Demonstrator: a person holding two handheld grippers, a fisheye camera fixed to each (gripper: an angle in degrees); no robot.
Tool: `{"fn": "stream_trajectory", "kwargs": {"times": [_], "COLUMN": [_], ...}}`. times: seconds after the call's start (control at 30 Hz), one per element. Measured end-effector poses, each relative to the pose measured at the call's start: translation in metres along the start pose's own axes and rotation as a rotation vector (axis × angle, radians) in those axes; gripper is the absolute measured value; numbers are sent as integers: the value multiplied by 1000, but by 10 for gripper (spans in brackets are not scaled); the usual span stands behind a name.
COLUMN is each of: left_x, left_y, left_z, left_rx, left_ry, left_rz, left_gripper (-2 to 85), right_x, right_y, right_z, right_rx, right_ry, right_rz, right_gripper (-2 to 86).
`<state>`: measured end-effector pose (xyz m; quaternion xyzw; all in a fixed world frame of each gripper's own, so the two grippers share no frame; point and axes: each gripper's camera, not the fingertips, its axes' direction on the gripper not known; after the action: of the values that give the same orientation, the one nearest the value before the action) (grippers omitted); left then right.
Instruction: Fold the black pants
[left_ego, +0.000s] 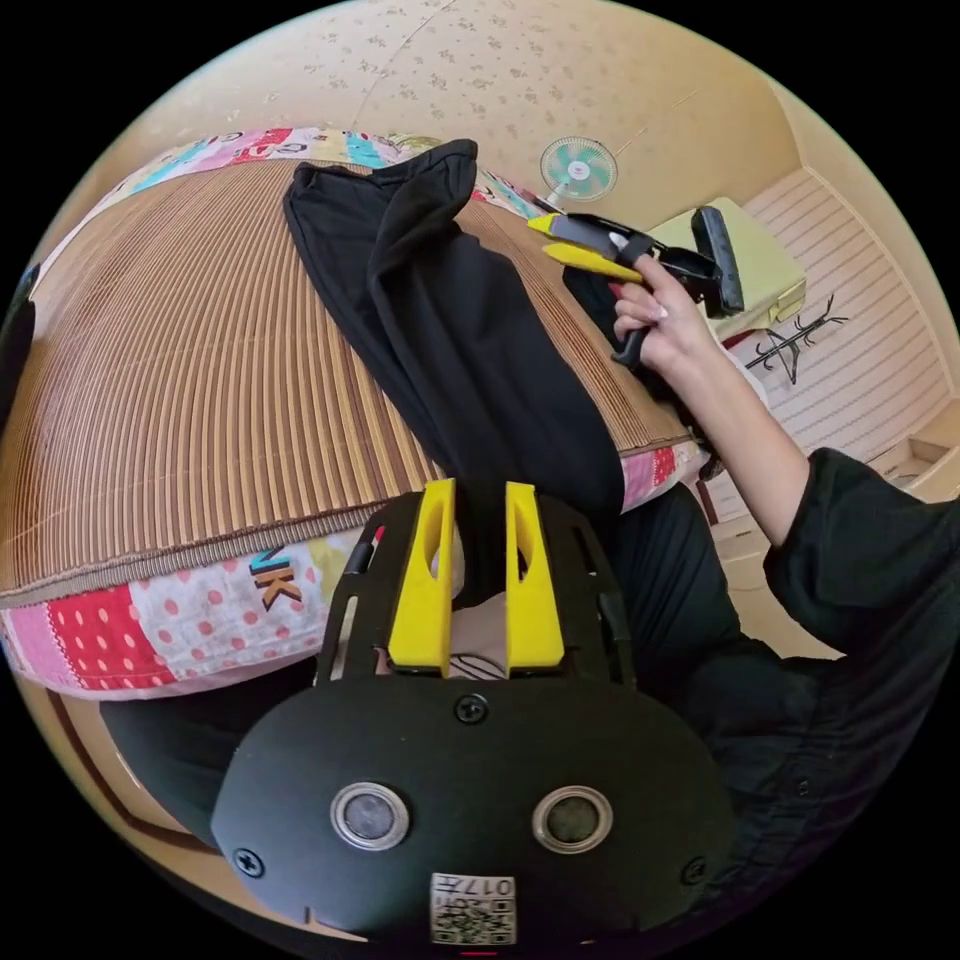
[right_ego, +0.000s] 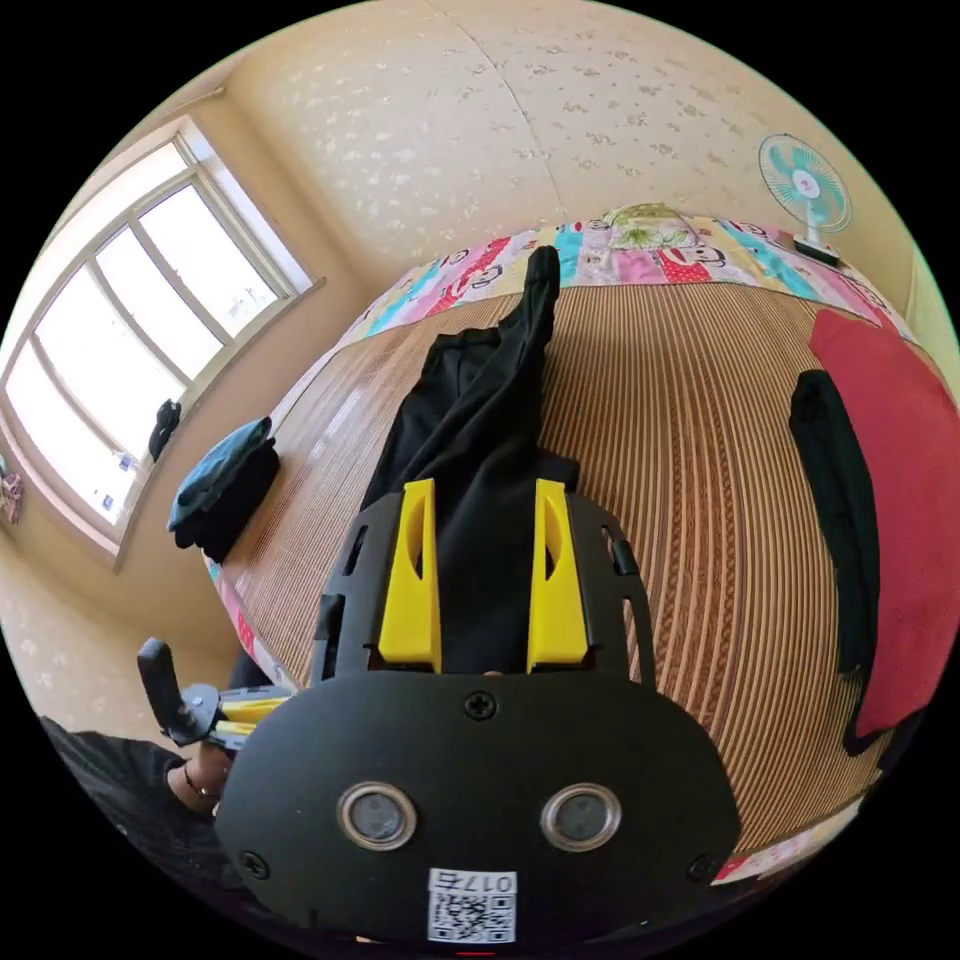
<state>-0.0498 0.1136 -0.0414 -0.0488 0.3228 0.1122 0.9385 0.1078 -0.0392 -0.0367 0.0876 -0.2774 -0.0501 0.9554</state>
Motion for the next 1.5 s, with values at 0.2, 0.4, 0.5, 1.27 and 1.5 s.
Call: {"fn": "stream_trajectory", "kwargs": {"times": [0.2, 0.4, 0.5, 1.27, 1.5], "left_x": [-4, -7, -13, -11, -32], "left_y": [23, 49, 45, 37, 56], "left_z": [-16, -65, -60, 11, -4], "left_rx": [-45, 118, 108, -29, -58], "left_ry": [64, 57, 84, 56, 122], "left_rz": [-70, -120, -118, -49, -32], "left_gripper": [86, 65, 68, 62, 51], "right_x": [-22, -135, -133, 40, 20], "right_y": [-106, -150, -151, 212, 214], "right_z": [111, 134, 203, -51, -22], "right_rx": [-246, -75, -450, -239, -399], "right_ry": [-3, -106, -387, -312, -359], "right_rz": [37, -360, -371, -166, -278], "right_gripper": [63, 35, 62, 114, 45]}}
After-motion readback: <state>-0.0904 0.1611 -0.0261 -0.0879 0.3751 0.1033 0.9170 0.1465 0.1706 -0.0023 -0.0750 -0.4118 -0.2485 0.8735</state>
